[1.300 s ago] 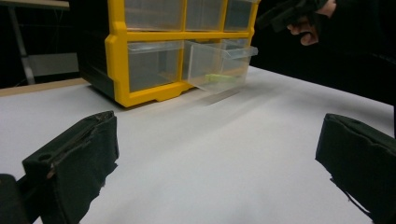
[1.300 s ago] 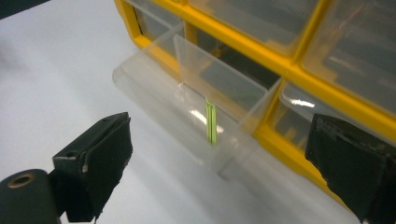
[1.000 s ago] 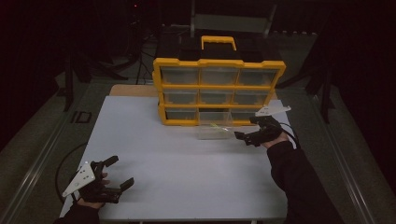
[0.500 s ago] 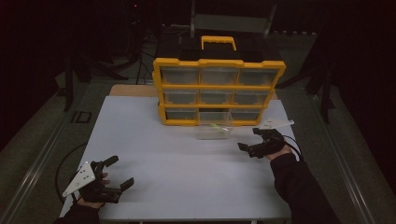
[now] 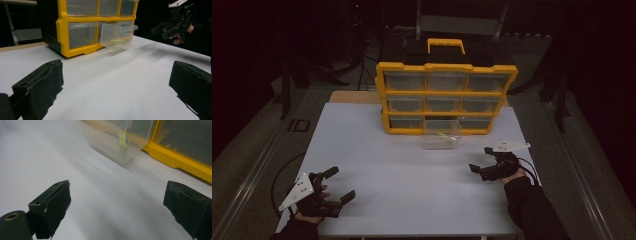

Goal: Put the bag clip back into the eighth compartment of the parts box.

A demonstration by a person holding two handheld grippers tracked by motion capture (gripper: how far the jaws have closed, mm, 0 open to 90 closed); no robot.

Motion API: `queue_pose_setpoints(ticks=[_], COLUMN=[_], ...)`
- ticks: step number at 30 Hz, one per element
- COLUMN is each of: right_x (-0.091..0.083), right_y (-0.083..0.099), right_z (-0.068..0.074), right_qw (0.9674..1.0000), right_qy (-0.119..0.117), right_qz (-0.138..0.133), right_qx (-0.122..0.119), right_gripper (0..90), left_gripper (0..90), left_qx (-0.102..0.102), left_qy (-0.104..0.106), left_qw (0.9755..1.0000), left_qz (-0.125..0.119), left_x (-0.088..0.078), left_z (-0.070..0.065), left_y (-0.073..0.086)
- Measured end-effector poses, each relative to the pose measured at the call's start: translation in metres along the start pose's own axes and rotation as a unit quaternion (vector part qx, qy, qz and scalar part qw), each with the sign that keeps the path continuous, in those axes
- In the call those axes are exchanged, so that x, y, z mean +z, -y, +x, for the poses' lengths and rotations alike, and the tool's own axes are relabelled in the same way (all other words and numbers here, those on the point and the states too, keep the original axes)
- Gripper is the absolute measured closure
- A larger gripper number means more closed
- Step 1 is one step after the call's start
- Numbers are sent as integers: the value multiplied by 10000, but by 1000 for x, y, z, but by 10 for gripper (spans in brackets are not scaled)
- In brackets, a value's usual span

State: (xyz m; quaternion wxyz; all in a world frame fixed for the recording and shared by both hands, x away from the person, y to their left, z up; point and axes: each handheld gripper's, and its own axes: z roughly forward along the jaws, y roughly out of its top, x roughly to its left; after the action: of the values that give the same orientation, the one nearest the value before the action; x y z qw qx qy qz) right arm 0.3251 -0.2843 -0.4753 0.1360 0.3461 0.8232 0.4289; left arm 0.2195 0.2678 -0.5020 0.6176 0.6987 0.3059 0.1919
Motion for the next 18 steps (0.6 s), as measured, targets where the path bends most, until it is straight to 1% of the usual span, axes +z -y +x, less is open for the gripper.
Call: queue_pose_setpoints(ticks=[2, 3, 8, 9, 14, 18], right_x=[0, 0, -4, -5, -6, -9], right_y=[2, 6, 13, 17, 27, 33], right_z=[1, 3, 8, 9, 14, 17], right_qw=[10000, 10000, 10000, 10000, 10000, 10000], right_qy=[-1, -10, -3, 2, 4, 28], right_qz=[21, 28, -12, -32, 40, 1], right_qx=[-10, -9, 10, 17, -32, -50], right_gripper=[73, 73, 73, 73, 73, 73], left_gripper=[3, 3, 3, 3, 3, 3], left_qx=[3, 6, 6, 6, 12, 12], left_qy=[5, 3, 6, 7, 11, 9], left_qw=[10000, 10000, 10000, 10000, 10000, 10000], left_qz=[1, 4, 1, 6, 12, 14], left_x=[0, 0, 0, 0, 0, 0], left_z=[0, 0, 0, 0, 0, 0], left_y=[0, 0, 0, 0, 0, 0])
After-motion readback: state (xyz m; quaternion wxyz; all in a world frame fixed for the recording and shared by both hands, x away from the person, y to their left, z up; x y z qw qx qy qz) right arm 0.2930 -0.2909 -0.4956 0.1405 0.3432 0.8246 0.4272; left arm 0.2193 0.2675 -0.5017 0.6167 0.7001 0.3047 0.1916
